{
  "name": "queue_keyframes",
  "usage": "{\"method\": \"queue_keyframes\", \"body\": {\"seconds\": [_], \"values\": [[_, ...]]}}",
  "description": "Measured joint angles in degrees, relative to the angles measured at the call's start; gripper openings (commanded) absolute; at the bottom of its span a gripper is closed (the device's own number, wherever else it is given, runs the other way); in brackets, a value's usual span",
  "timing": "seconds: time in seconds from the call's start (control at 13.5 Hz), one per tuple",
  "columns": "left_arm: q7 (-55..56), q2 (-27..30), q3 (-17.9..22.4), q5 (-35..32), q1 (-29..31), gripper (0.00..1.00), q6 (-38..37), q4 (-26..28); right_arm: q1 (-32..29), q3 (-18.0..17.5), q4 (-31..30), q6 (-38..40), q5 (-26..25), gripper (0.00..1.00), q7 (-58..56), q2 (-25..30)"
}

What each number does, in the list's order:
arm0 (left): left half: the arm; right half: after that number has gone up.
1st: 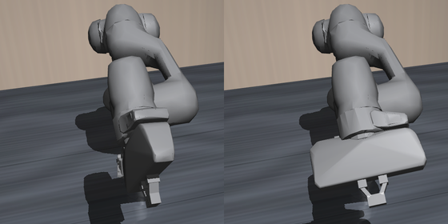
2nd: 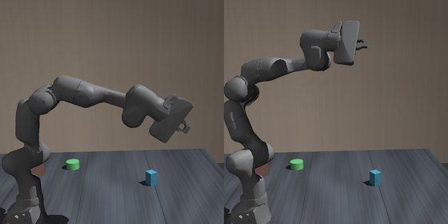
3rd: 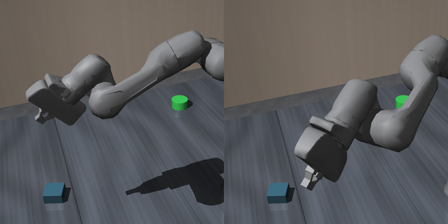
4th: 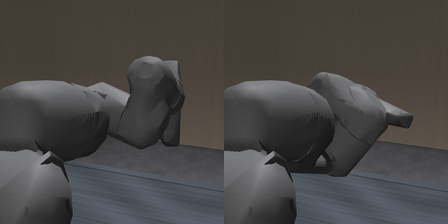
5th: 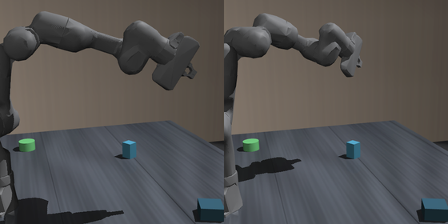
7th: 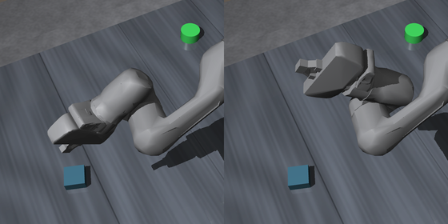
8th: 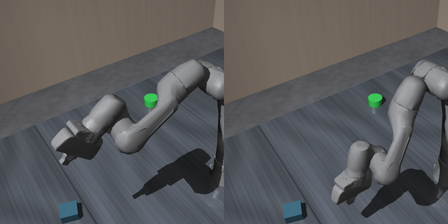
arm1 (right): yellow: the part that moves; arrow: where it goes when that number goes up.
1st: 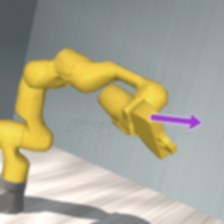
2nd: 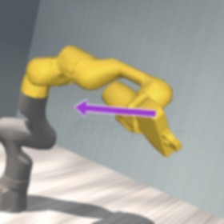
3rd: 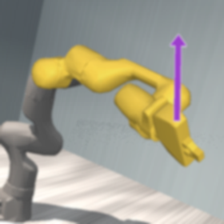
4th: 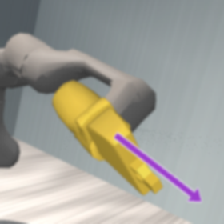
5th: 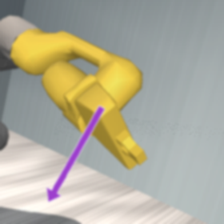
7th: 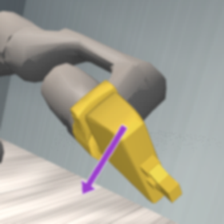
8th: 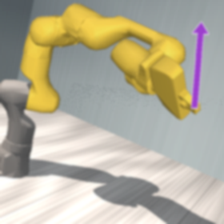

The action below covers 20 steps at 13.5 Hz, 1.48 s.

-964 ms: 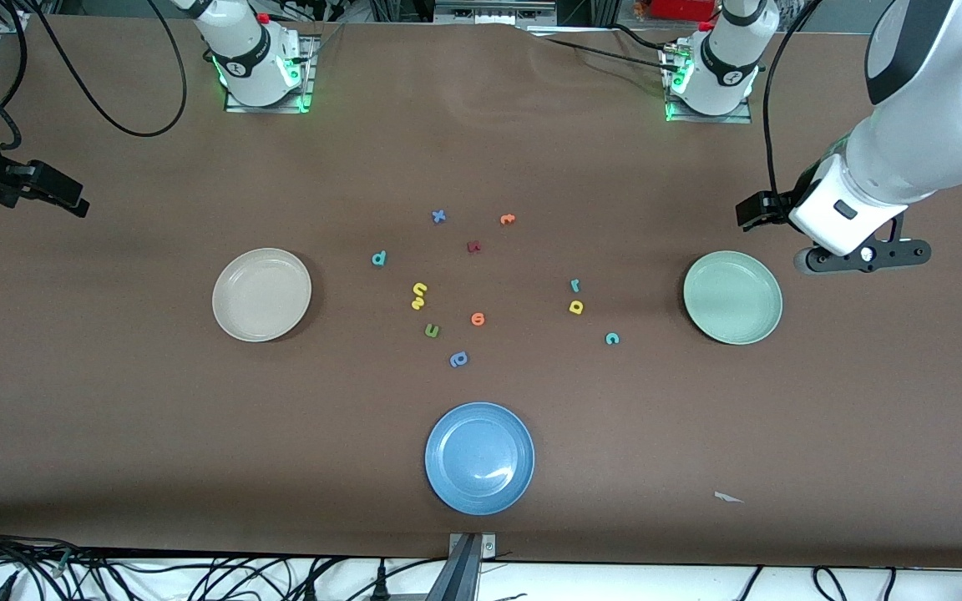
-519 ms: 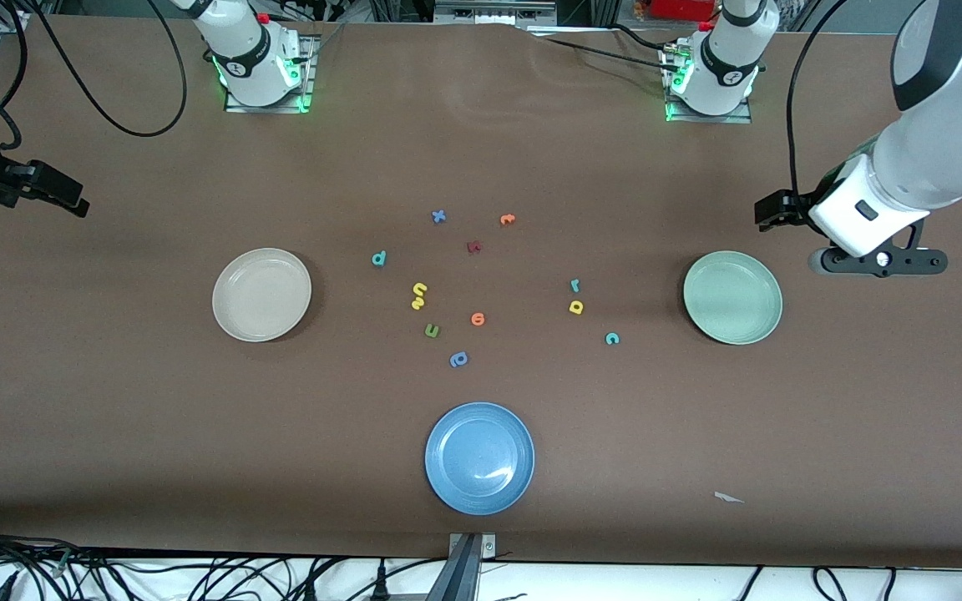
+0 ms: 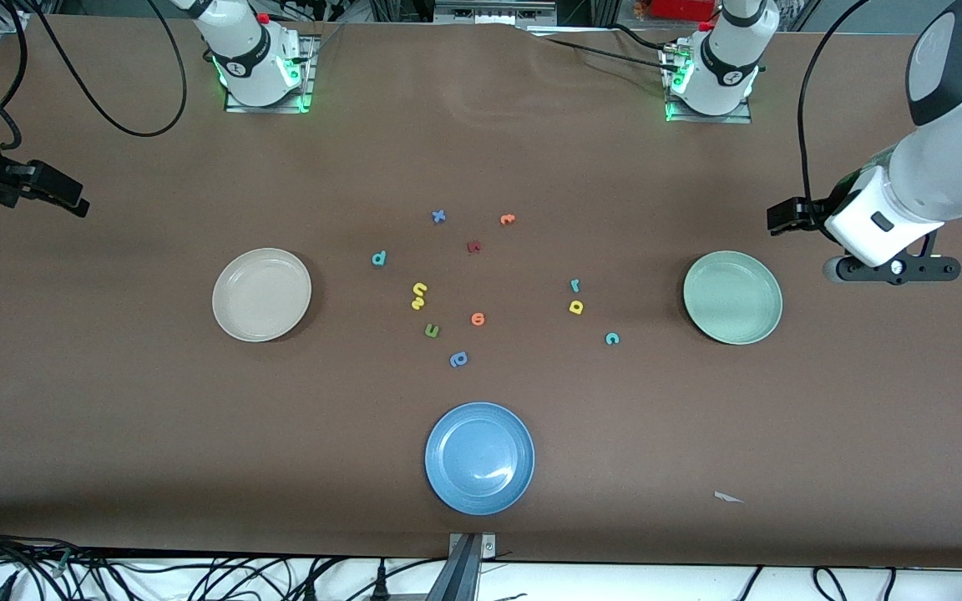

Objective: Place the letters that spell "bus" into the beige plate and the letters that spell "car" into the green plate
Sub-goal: 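Move the left gripper over the green plate toward the scattered letters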

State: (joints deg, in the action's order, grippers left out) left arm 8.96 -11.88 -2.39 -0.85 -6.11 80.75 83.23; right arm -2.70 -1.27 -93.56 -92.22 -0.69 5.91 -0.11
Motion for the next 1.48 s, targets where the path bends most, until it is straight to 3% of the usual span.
{"method": "queue_keyframes", "body": {"seconds": [0.37, 0.59, 0.96, 1.48], "values": [[-0.3, 0.0, -0.1, 0.5, 0.2, 0.99, 0.2, 0.4, 0.0, 0.0, 0.0, 0.5, 0.0, 1.00, 0.0, 0.0], [1.8, -0.1, -0.3, 5.0, -0.6, 1.00, 4.5, 4.7, 0.0, -0.8, 0.0, 2.4, 0.0, 1.00, 0.0, 0.0], [16.8, -2.1, -0.8, 5.3, -6.3, 0.99, 21.8, 16.7, 0.0, -0.9, 0.0, 2.6, 0.0, 1.00, 0.0, 0.0], [32.2, -13.7, -0.9, 8.1, -11.3, 0.99, 42.1, 18.4, 0.0, -0.9, 0.0, 2.4, 0.0, 1.00, 0.0, 0.0]]}}
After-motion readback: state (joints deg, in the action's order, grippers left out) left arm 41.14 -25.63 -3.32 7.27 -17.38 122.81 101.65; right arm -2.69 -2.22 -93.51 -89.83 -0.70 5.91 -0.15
